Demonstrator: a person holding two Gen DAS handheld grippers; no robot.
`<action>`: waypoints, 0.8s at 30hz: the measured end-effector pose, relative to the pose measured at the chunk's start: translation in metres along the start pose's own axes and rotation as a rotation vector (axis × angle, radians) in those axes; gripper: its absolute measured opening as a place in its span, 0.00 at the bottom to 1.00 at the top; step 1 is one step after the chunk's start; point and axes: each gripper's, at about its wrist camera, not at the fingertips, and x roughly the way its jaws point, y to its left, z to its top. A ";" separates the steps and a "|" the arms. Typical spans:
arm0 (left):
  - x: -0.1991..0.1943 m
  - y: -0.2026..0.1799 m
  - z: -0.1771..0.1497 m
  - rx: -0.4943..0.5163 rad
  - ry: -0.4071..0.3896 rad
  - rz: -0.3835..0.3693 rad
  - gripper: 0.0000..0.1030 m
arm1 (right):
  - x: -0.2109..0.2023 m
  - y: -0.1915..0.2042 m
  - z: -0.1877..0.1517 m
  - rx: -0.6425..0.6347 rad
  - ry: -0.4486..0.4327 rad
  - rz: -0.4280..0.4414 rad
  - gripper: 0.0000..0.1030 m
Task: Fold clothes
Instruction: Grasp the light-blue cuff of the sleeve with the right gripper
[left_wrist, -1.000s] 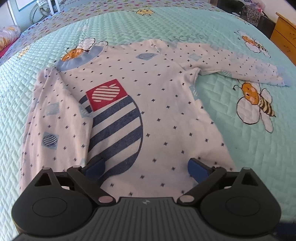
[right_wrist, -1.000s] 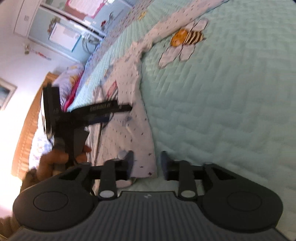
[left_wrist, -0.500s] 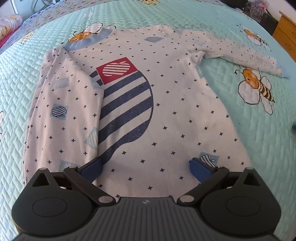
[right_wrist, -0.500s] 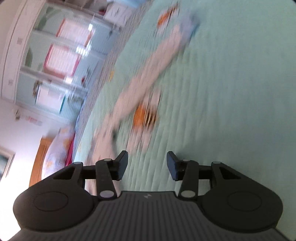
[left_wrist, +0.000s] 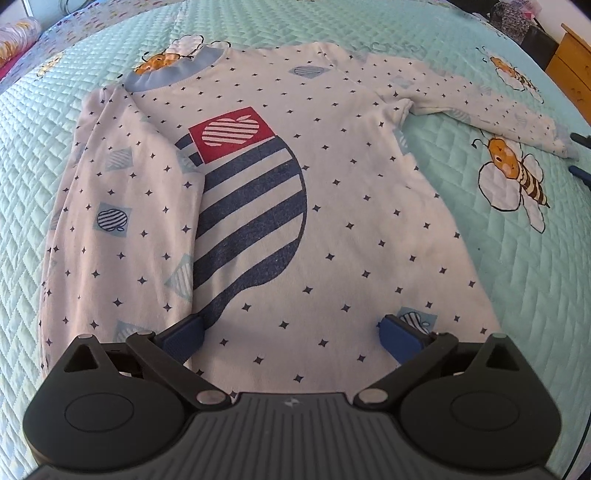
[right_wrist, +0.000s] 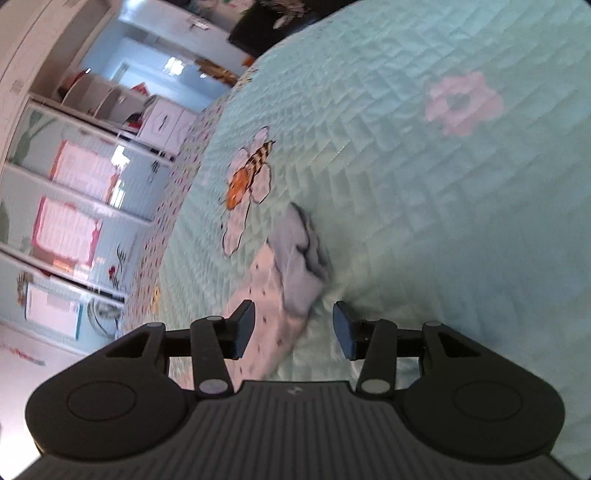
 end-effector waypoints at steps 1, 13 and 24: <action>0.000 0.000 0.000 0.000 0.000 -0.001 1.00 | 0.004 0.000 0.002 0.007 -0.002 0.001 0.47; -0.005 0.006 0.004 -0.029 0.008 -0.034 1.00 | 0.032 0.018 0.028 -0.056 0.045 -0.006 0.05; -0.050 0.049 -0.004 -0.159 -0.111 -0.149 0.95 | -0.001 0.168 -0.048 -0.501 0.110 0.298 0.05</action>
